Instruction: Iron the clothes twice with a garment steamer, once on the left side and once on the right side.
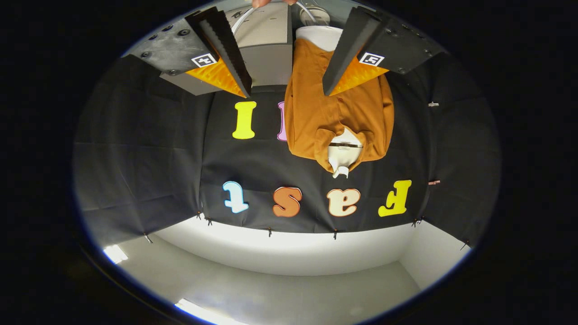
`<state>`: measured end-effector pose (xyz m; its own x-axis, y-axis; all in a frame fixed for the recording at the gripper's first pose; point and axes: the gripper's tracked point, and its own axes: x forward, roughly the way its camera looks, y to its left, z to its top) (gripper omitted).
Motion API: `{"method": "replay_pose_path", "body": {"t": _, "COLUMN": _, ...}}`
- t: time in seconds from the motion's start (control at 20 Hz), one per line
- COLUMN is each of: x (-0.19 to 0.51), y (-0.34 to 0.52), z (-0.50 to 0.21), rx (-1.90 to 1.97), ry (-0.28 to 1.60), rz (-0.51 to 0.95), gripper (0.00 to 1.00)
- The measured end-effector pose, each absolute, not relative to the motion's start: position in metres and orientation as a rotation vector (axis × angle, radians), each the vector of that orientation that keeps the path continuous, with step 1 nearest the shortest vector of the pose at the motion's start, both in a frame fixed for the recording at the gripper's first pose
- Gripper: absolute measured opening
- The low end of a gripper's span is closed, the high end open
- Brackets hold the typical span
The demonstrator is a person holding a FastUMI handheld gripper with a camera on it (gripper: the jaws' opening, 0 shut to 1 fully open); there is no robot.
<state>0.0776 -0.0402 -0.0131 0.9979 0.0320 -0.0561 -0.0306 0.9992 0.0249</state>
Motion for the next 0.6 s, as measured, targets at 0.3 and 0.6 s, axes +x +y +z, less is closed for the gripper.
{"method": "replay_pose_path", "body": {"t": 0.3, "x": 0.129, "y": -0.106, "z": -0.073, "rx": 0.015, "ry": 0.243, "rz": -0.03, "gripper": 0.98}}
{"method": "replay_pose_path", "body": {"t": 0.6, "x": 0.184, "y": -0.183, "z": -0.156, "rx": 0.045, "ry": 0.479, "rz": -0.108, "gripper": 0.99}}
